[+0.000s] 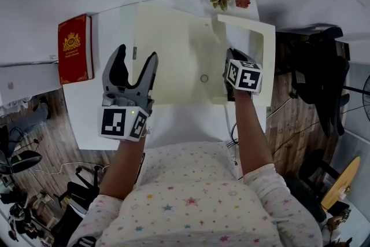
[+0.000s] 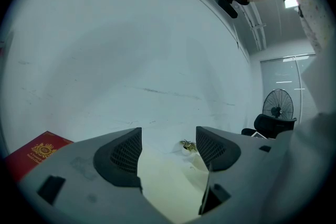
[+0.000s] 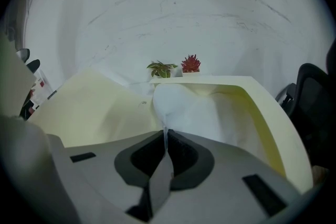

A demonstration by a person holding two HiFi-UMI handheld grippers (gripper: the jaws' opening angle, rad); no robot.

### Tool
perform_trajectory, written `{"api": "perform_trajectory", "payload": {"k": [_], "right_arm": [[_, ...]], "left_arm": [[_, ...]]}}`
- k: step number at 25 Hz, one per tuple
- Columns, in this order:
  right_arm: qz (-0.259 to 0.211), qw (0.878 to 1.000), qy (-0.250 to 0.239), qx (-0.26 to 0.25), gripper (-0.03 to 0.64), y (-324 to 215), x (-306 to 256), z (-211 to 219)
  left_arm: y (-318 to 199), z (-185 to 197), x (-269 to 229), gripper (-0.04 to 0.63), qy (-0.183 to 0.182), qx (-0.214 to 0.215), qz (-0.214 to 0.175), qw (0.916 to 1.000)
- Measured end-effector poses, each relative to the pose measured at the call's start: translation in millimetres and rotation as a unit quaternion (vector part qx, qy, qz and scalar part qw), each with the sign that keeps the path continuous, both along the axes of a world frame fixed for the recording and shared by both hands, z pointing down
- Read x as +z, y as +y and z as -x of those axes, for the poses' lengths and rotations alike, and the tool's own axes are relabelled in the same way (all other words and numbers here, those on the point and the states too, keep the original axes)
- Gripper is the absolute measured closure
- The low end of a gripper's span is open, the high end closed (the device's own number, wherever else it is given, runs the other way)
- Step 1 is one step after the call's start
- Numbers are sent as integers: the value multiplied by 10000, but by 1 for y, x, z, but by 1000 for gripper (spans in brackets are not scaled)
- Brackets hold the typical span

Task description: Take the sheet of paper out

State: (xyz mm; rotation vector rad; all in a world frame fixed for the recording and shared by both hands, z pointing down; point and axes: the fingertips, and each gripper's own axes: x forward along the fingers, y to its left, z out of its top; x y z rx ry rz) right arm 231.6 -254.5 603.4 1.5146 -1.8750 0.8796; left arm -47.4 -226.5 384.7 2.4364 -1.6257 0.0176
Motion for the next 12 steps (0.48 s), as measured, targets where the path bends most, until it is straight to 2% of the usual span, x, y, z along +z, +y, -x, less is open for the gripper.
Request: {"api": "perform_trajectory", "payload": {"k": [12], "right_arm": [[-185,9991,-378,-32,598,-2,-13,4]], "left_arm": [[9,4,-8,296,-1,-40,-82,10000]]}}
